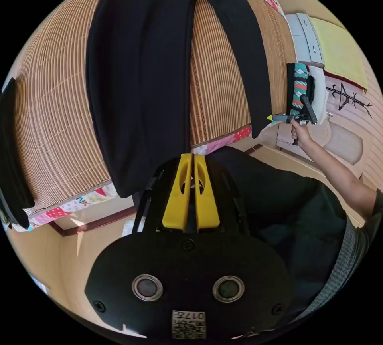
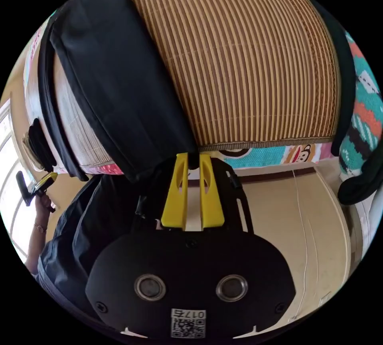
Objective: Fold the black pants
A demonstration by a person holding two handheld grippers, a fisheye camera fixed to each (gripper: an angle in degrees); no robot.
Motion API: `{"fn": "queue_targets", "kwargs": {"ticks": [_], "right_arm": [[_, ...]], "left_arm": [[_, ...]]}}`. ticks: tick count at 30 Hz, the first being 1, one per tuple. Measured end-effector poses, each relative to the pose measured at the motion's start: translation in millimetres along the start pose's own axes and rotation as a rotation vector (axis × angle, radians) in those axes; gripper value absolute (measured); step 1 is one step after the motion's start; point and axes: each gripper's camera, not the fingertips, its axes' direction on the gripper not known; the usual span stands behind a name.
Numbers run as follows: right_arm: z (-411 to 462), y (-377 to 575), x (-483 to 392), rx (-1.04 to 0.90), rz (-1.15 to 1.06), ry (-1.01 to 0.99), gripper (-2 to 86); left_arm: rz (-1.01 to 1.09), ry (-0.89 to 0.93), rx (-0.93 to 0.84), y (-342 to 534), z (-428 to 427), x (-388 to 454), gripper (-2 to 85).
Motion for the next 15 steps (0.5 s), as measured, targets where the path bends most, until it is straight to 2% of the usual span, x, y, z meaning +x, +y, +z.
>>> {"fn": "queue_targets", "kwargs": {"ticks": [3, 6, 9, 12, 15], "right_arm": [[-36.4, 25.3, -11.7, 0.048, -0.142, -0.179, 3.6], [-70.8, 44.8, -51.9, 0.051, -0.308, -0.142, 3.1], [-100.4, 51.2, -91.0, 0.064, -0.439, -0.217, 2.8], [-112.8, 41.9, -120.6, 0.034, -0.547, -0.305, 2.8], [-113.4, 28.7, -147.4, -0.041, -0.716, -0.379, 2.9]], "left_arm": [[0.097, 0.052, 0.086, -19.1, -4.2, 40.2, -0.1], [0.173, 0.087, 0.092, -49.6, 2.0, 90.1, 1.4], [0.219, 0.211, 0.057, -86.5, 10.2, 139.2, 7.9], [0.234, 0.161, 0.016, -119.9, 14.8, 184.6, 16.9], [0.246, 0.13, -0.007, -139.5, 18.7, 212.1, 17.9]]}}
